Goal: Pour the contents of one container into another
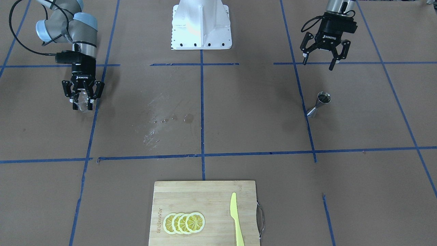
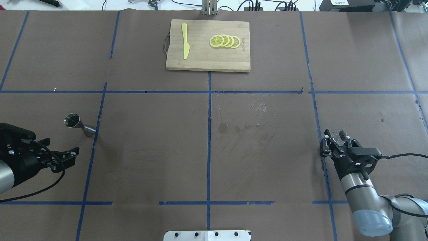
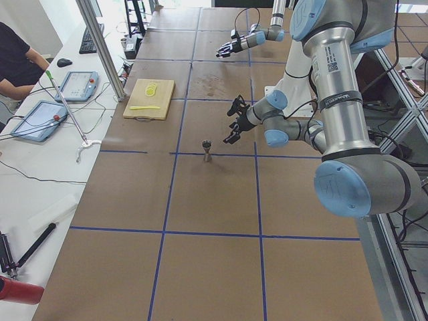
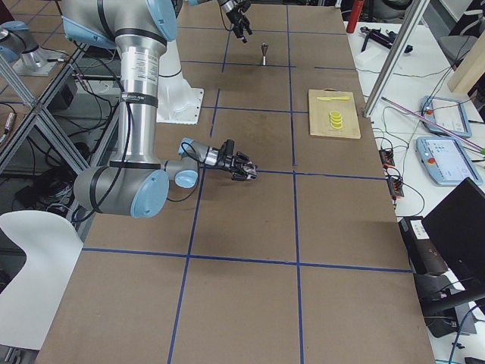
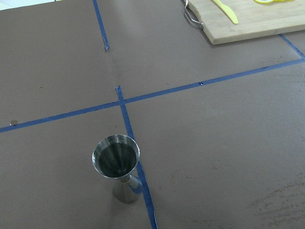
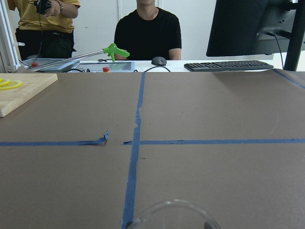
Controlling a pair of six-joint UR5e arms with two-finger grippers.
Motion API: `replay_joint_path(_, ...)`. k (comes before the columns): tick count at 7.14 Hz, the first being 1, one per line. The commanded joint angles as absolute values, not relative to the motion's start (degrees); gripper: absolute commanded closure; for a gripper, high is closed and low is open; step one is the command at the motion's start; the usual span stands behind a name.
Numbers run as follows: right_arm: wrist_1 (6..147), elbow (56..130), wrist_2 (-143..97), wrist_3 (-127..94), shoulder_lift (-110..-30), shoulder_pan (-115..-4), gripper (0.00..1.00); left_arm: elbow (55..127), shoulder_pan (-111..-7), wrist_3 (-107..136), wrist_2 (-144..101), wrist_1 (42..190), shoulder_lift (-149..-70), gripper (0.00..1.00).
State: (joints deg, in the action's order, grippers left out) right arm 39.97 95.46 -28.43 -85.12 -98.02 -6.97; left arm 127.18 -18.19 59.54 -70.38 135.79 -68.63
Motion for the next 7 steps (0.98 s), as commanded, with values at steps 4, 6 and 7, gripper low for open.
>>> replay_joint_path(4,36.7,96.0,-29.0,-81.5,-97.9,-6.9,0.00,126.5,-18.5,59.5,-70.4,135.8,-68.6,0.00)
replay_joint_path(6,36.7,96.4,-29.9,-81.4,-98.0,-6.9,0.00,126.5,-18.5,59.5,-70.4,135.8,-68.6,0.00)
replay_joint_path(7,36.7,96.9,-30.8,-80.7,-98.1,-7.0,0.00,126.5,-18.5,59.5,-70.4,135.9,-68.6,0.00)
